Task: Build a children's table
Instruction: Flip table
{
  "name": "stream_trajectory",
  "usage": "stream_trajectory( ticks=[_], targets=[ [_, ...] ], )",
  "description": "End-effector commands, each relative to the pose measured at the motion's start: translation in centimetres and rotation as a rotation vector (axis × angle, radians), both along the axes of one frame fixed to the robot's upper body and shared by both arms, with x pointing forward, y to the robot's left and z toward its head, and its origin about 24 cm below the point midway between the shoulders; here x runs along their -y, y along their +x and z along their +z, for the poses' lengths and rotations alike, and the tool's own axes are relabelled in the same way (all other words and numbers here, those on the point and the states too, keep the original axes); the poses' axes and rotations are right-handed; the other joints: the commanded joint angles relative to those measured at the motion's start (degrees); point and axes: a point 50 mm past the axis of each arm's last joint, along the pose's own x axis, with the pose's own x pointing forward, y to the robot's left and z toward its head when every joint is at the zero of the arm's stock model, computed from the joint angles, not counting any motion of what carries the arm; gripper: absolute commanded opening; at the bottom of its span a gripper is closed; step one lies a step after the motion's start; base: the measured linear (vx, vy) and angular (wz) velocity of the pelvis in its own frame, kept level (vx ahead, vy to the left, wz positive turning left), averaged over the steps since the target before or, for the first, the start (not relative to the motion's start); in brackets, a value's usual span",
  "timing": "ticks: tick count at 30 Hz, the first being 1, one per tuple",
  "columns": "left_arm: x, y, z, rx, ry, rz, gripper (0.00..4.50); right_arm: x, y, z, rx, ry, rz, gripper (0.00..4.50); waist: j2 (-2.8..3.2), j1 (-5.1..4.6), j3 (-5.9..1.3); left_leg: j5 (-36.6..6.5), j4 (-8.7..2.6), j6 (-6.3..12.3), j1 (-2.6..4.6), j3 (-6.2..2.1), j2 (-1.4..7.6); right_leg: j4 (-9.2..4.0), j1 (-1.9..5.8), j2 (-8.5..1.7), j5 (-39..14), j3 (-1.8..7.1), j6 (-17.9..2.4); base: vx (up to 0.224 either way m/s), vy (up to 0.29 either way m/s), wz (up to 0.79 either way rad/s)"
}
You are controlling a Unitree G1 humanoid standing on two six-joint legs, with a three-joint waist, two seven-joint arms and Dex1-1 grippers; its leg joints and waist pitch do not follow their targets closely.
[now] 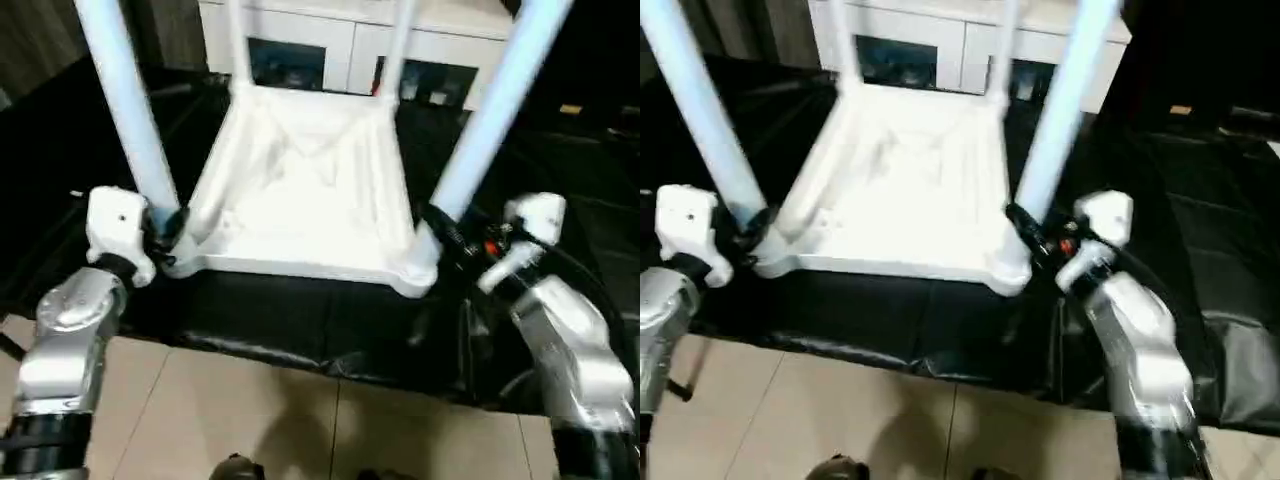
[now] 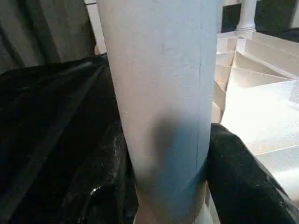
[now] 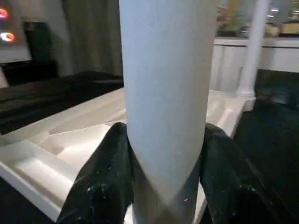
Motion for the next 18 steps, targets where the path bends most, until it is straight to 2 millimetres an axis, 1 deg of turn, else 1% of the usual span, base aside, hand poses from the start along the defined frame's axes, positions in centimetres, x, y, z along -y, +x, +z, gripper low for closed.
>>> stream_trajectory(
  ticks=[1,2,3,5,6,7,8,10,12,13,14,17,18],
  targets=[
    [0.4,0.0,0.3,0.018,0.018,0.006,2.04,0.9,-0.7,3.3,0.142,0.027,-0.062,1.7,1.18,-0.49,-4.85,-14.6,-4.63,-0.97,1.6,-0.85,1.62,-3.68,2.68,-1.58,-11.1,1.88,-8.3,0.0,0.0,0.0],
    [0.5,0.0,0.2,0.017,0.015,0.002,2.04,1.0,-1.0,3.1,0.137,0.022,-0.076,1.7,0.86,-0.62,-4.87,-14.0,-4.66,-0.68,1.31,-0.85,1.53,-3.58,2.93,-1.62,-10.9,1.84,-8.3,0.0,0.0,0.0],
    [0.6,0.0,0.2,0.016,0.014,0.001,2.04,1.0,-1.5,2.7,0.127,0.005,-0.088,1.7,1.22,-0.59,-4.79,-14.2,-4.62,-0.64,1.32,-0.84,1.58,-3.66,2.8,-1.74,-11.6,1.94,-8.2,0.0,0.0,0.0],
    [0.7,-0.1,0.1,0.014,0.004,0.0,2.04,1.1,-2.2,2.3,0.112,-0.005,-0.112,1.7,1.36,-0.58,-4.78,-14.7,-4.6,-0.65,1.35,-0.83,1.52,-3.84,2.78,-1.69,-12.2,1.96,-7.8,0.0,0.0,0.0],
    [0.7,-0.1,0.0,0.012,0.0,-0.002,2.04,1.0,-2.5,2.2,0.105,-0.003,-0.121,1.7,1.29,-0.67,-4.73,-14.9,-4.64,-0.66,1.3,-0.85,1.53,-3.88,2.8,-1.66,-12.3,1.98,-7.6,0.0,0.0,0.0],
    [0.8,-0.1,-0.1,0.009,0.002,-0.005,2.04,0.9,-3.0,2.1,0.095,-0.016,-0.129,1.7,1.65,-0.66,-4.81,-14.9,-4.66,-0.76,1.35,-0.94,1.54,-3.81,2.86,-1.64,-12.1,1.96,-7.5,0.0,0.0,0.0],
    [0.8,-0.1,-0.1,0.009,0.001,-0.004,2.04,0.9,-3.1,2.0,0.093,-0.018,-0.131,1.7,1.5,-0.76,-4.75,-14.9,-4.67,-0.78,1.27,-0.92,1.52,-3.89,2.86,-1.62,-12.1,1.97,-7.4,0.0,0.0,0.0],
    [0.9,0.0,-0.2,0.008,0.002,-0.005,2.04,0.8,-3.3,1.9,0.086,-0.019,-0.142,1.7,1.57,-0.82,-4.73,-15.5,-4.69,-0.8,1.25,-0.95,1.45,-3.92,2.87,-1.61,-12.7,1.96,-7.2,0.0,0.0,0.0],
    [0.9,0.1,-0.2,0.008,0.002,-0.005,2.04,0.8,-3.4,1.7,0.084,-0.02,-0.158,1.7,1.56,-1.13,-4.66,-16.5,-4.72,-0.92,1.22,-0.96,1.39,-4.15,2.82,-1.71,-14.5,1.98,-6.9,0.0,0.0,0.0],
    [0.9,0.2,-0.2,0.01,0.003,-0.003,2.04,0.8,-3.4,1.5,0.082,-0.025,-0.171,1.7,1.89,-1.14,-4.64,-16.7,-4.75,-1.09,1.22,-1.04,1.38,-4.18,2.8,-1.73,-15.0,1.96,-6.8,0.0,0.0,0.0],
    [0.9,0.2,-0.1,0.013,0.003,-0.002,2.04,0.9,-3.5,1.4,0.081,-0.034,-0.184,1.7,1.75,-1.42,-4.58,-17.4,-4.75,-1.27,1.25,-1.01,1.36,-4.36,2.68,-1.63,-15.6,1.95,-6.6,0.0,0.0,0.0],
    [1.2,0.2,0.0,0.014,0.001,-0.022,2.04,1.1,-3.4,1.1,0.074,-0.021,-0.217,1.7,1.83,-1.63,-4.62,-17.8,-4.79,-1.3,1.26,-1.1,1.36,-4.32,2.75,-1.68,-15.7,1.96,-6.6,0.0,0.0,0.0],
    [1.4,0.1,0.0,0.006,-0.019,-0.045,2.04,1.1,-3.3,1.2,0.073,-0.007,-0.213,1.7,2.02,-1.59,-4.66,-17.6,-4.76,-1.3,1.32,-1.11,1.36,-4.28,2.73,-1.68,-15.5,1.97,-6.7,0.0,0.0,0.0]
  ],
)
